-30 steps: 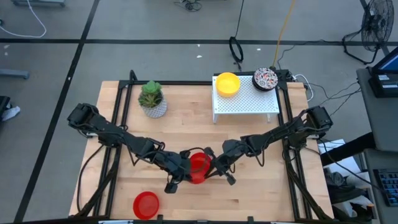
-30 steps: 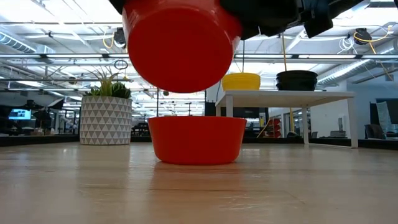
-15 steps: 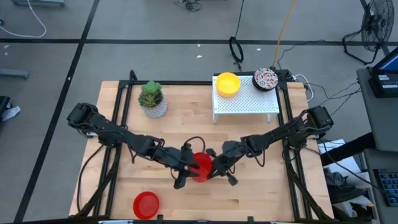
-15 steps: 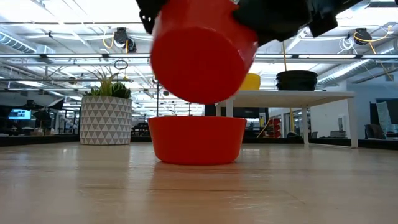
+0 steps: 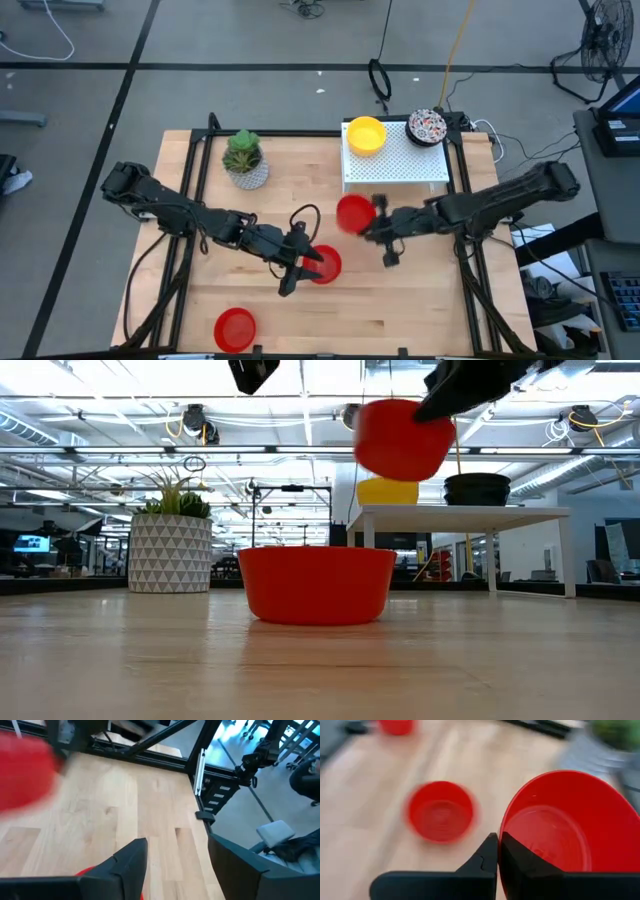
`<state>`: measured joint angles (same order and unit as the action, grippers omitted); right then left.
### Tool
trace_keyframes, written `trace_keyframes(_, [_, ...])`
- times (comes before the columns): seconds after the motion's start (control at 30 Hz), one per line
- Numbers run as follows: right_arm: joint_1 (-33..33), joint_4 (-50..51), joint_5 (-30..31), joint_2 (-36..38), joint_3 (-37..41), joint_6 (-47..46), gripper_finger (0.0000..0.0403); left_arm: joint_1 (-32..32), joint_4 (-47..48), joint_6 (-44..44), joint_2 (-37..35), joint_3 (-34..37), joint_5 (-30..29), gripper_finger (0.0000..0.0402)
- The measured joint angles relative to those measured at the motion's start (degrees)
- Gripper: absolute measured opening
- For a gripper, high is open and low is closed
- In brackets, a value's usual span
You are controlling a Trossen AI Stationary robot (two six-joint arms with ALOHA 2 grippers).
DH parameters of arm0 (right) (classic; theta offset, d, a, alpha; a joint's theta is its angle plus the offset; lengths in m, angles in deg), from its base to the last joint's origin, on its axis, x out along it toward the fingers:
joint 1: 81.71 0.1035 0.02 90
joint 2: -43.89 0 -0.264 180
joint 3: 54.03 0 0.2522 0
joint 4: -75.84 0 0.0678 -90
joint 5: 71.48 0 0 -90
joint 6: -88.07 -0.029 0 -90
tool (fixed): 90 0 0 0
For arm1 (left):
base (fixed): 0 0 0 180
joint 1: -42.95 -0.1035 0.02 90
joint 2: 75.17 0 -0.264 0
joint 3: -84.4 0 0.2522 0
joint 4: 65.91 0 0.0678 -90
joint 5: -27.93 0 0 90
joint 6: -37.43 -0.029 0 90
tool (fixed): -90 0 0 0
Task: Pick & Place Mini bowls
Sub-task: Put the red bowl on the shelf
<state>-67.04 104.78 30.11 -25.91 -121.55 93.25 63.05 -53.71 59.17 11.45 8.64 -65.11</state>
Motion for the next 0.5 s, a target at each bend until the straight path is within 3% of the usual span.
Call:
trace_keyframes(0.17, [-4.24, 8.43, 9.49, 6.62, -0.03, -3.13, 0.0, 0.23, 0.13, 1.29, -0.23, 0.0, 0.23, 0.0214])
trace_keyframes(0.5, [-17.67, 18.51, 11.31, 7.94, -0.04, -10.96, 0.0, 0.21, 0.14, 2.79, -0.23, 0.02, -0.01, 0.0214])
